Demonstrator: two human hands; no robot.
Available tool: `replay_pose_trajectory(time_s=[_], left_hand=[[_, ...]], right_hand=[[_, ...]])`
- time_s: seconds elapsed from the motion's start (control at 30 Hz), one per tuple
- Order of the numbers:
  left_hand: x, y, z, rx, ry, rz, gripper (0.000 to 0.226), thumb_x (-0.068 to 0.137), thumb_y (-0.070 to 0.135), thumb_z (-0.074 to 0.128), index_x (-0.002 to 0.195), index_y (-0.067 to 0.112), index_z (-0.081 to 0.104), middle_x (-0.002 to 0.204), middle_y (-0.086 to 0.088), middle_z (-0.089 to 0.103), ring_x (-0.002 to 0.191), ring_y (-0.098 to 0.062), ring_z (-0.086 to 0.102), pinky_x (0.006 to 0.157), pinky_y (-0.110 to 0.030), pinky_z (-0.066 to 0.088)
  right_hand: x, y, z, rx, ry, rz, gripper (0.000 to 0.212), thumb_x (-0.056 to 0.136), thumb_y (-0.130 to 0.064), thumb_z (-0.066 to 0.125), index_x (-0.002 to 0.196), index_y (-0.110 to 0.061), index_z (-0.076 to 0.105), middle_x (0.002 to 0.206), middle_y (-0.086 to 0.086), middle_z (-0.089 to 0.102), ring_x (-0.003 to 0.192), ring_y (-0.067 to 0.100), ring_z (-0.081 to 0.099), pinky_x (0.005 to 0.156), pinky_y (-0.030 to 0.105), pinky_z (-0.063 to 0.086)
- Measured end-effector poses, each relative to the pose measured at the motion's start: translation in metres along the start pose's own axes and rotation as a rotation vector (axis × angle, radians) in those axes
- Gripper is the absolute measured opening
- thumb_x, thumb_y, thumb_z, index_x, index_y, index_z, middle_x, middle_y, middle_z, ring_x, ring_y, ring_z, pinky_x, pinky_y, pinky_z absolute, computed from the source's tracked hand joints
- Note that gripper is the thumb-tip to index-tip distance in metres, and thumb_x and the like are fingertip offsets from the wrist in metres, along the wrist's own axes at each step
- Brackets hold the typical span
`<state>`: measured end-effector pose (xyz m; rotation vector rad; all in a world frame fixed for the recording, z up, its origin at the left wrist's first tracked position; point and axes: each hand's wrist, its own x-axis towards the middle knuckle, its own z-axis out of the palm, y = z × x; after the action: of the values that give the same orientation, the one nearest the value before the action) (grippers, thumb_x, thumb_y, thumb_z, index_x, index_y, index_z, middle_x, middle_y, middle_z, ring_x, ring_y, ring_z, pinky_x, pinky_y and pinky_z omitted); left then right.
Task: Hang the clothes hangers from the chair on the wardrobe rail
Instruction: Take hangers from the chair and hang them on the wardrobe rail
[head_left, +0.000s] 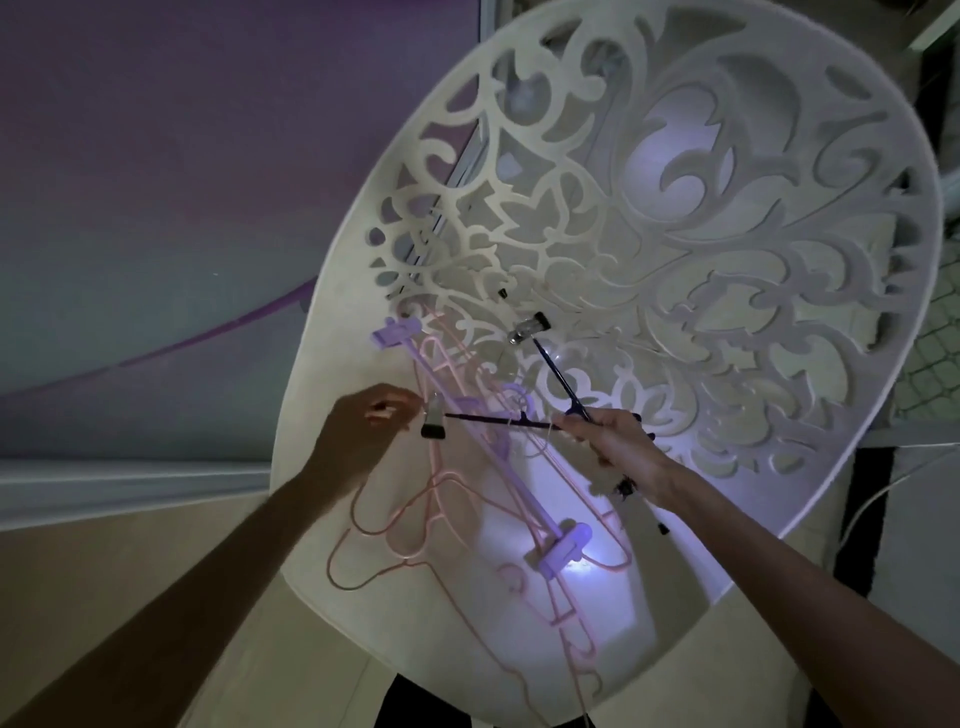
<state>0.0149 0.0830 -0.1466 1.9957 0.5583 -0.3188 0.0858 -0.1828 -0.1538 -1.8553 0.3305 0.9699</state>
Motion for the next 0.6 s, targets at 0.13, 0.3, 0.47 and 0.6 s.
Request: replay_pose_trajectory(time_s=[0.13, 0.3, 0.47, 0.6], left_hand=[[0.009, -0.003, -0.016, 0.198, 0.069, 0.001, 0.015, 0.089, 0.018, 0.061, 0.098, 0.012, 0.071, 0.1, -0.006, 0.072, 0.089, -0.01, 0.068, 0.08, -0.019, 0.048], [-0.023, 0.049, -0.037, 0.289, 0.376, 0.174, 0.019, 0.093, 0.021, 0.053, 0.099, 0.014, 0.07, 0.104, -0.005, 0.07, 0.096, -0.024, 0.066, 0.084, -0.026, 0.044], [-0.066, 0.142, -0.059, 0.7, -0.2, 0.174, 0.054, 0.097, 0.049, 0.031, 0.1, 0.012, 0.07, 0.098, -0.01, 0.067, 0.103, -0.026, 0.061, 0.088, -0.031, 0.041], [-0.104, 0.204, -0.08, 0.742, -0.386, 0.337, 0.06, 0.096, 0.053, 0.033, 0.07, 0.016, 0.073, 0.061, 0.0, 0.069, 0.058, -0.005, 0.063, 0.074, -0.02, 0.045]], right_hand=[[-0.015, -0.009, 0.008, 0.004, 0.071, -0.062, 0.016, 0.086, -0.029, 0.066, 0.075, -0.018, 0.062, 0.035, -0.02, 0.042, 0.037, -0.004, 0.041, 0.042, 0.005, 0.031], [-0.074, -0.033, -0.006, -0.014, 0.078, -0.143, 0.015, 0.088, -0.027, 0.064, 0.077, -0.016, 0.06, 0.042, -0.018, 0.046, 0.04, -0.003, 0.042, 0.042, 0.007, 0.03], [-0.146, -0.081, -0.022, -0.151, 0.072, -0.185, 0.02, 0.087, -0.035, 0.063, 0.084, -0.015, 0.067, 0.039, -0.019, 0.043, 0.035, 0.0, 0.036, 0.033, 0.016, 0.026], [-0.211, -0.12, -0.04, -0.225, 0.068, -0.268, 0.019, 0.083, -0.04, 0.066, 0.083, -0.022, 0.069, 0.043, -0.015, 0.038, 0.042, 0.007, 0.029, 0.039, 0.02, 0.025]])
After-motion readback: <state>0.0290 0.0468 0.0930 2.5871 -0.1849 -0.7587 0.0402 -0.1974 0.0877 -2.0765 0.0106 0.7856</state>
